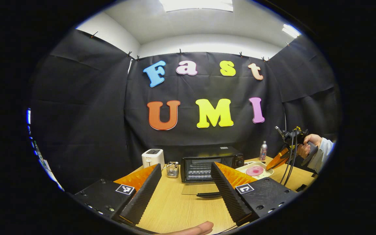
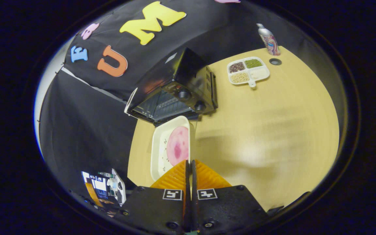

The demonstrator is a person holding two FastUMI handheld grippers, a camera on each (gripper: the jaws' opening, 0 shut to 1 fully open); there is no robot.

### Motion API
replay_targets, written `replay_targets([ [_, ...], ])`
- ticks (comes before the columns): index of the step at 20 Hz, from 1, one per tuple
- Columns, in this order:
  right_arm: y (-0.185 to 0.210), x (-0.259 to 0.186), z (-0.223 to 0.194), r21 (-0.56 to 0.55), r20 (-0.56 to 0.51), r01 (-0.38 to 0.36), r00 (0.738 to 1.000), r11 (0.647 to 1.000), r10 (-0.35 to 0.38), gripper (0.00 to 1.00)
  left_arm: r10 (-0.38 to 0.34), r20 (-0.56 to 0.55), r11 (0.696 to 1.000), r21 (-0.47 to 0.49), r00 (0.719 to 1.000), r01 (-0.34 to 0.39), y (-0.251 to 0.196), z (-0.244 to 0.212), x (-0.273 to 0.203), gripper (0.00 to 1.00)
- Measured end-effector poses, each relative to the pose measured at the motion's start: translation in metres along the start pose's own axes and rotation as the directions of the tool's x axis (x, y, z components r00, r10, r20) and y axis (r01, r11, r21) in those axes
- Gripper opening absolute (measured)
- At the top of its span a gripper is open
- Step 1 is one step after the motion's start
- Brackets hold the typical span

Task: Open the electric oven with the left hand, put the food in, and close the electric oven.

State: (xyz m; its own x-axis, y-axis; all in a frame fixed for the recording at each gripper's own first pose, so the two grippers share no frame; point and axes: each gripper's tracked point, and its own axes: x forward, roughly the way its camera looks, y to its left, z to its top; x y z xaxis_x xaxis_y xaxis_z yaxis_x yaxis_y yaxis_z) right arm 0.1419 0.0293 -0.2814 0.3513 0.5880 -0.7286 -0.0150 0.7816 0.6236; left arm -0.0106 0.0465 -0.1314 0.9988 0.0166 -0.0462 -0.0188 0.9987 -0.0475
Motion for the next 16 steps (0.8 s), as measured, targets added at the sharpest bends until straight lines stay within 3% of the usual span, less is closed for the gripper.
replay_targets([
  [5, 0.046, 0.051, 0.010, 0.004, -0.013, -0.050, 0.999, 0.999, 0.050, 0.04, 0.029, -0.006, 1.000, 0.006, 1.000, -0.029, 0.026, -0.010, 0.000, 0.96],
  [9, 0.068, 0.097, 0.024, 0.032, 0.011, -0.046, 0.999, 0.998, 0.046, 0.04, 0.079, 0.001, 0.997, 0.012, 0.997, -0.079, 0.048, -0.016, 0.005, 0.96],
  [12, 0.073, 0.127, 0.042, 0.065, 0.102, -0.020, 0.995, 0.998, 0.013, 0.07, 0.086, -0.004, 0.996, 0.001, 0.996, -0.086, 0.056, -0.026, 0.013, 0.96],
  [14, 0.079, 0.148, 0.055, 0.113, 0.168, -0.035, 0.986, 0.993, 0.016, 0.01, 0.075, -0.016, 0.997, -0.007, 0.997, -0.075, 0.058, -0.036, 0.020, 0.96],
  [16, 0.087, 0.163, 0.068, 0.160, 0.240, -0.070, 0.970, 0.985, 0.030, 0.04, 0.070, -0.019, 0.998, 0.005, 0.997, -0.070, 0.060, -0.045, 0.027, 0.96],
])
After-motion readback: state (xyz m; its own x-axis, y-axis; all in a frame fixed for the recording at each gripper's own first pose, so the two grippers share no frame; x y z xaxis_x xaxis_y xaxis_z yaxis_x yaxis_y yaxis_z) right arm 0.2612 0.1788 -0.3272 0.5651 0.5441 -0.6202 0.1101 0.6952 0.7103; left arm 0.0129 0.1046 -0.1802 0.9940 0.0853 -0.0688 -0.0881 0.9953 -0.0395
